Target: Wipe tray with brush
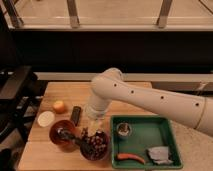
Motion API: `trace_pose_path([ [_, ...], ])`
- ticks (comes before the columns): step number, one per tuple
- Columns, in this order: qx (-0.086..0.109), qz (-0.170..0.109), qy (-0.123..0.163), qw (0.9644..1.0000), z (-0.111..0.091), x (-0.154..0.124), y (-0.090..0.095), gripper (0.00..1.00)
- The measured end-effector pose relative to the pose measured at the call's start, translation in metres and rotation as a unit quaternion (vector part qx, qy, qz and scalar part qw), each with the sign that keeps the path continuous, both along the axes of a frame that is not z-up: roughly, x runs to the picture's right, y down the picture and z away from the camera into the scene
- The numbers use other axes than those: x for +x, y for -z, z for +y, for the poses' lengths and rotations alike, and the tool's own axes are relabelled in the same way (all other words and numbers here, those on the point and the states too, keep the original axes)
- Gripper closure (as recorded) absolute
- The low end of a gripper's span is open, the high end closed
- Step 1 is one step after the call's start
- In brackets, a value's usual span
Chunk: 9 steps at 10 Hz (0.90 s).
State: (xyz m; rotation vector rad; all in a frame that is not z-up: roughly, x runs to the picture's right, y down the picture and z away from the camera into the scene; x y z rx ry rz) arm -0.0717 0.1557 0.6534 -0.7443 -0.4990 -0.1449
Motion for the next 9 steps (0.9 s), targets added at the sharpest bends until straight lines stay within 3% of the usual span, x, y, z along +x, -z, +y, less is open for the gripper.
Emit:
trace_pose_path([
  [4,-0.009,-0.045,-0.024,0.9987,0.002,-0.051,-0.010,0.35],
  [9,-0.032,-0.087,-0.034,0.9951,0.014,-0.089,-0.022,0.35],
])
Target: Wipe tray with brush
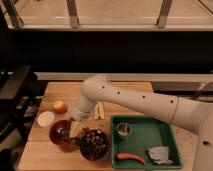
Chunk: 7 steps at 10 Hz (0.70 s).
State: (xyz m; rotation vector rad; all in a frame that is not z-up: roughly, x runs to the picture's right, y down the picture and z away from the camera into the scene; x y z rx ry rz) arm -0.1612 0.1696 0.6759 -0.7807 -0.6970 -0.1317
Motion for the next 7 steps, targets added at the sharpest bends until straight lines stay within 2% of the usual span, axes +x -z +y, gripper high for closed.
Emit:
trace_pose_path([
  [1,-0.007,-0.003,0.000,1.0000,0.005,-0.005,-0.003,0.35],
  [3,-0.028,0.010,-0.019,0.9994,0.015,-0.010,-0.012,0.35],
  [5,-0.050,0.052,-0.062,0.9955,0.020,-0.012,-0.019,0.35],
  [7,-0.049,0.093,-0.079,0.9914,0.023,-0.010,-0.022,0.35],
])
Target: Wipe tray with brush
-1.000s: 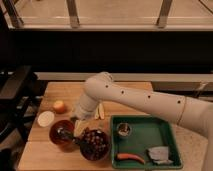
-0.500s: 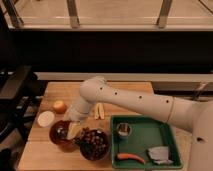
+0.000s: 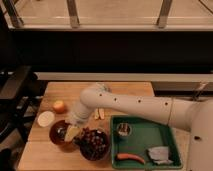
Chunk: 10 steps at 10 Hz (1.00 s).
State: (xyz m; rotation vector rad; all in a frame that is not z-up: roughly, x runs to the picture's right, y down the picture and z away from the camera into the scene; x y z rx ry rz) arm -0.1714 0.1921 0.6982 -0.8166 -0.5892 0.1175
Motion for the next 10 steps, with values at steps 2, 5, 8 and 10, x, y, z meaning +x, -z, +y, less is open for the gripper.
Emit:
trace_pose_path([
  [2,0.003,0.020,-0.006,0.9998,0.000,0.004,-0.001,0.35],
  [5,0.001,0.019,-0.006,0.9998,0.000,0.003,-0.001,0.35],
  [8,-0.024,0.020,-0.011,0.9995,0.012,0.005,-0.016,0.35],
  [10,-0.036,0.022,-0.010,0.9991,0.019,0.004,-0.024,0.35],
])
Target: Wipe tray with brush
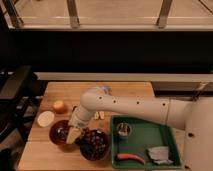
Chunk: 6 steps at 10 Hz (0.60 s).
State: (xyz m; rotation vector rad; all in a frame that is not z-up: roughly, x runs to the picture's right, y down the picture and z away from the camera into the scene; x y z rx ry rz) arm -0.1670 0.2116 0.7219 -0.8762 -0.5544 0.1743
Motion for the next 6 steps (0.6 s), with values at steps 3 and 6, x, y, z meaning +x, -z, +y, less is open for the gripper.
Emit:
trace_pose_path([
  [3,-0.017,-0.001,0.005,0.9998,0.012,-0.004,-0.009,0.35],
  [6,-0.032,-0.004,0.014,0.9994,0.025,-0.007,-0.016,0.35],
])
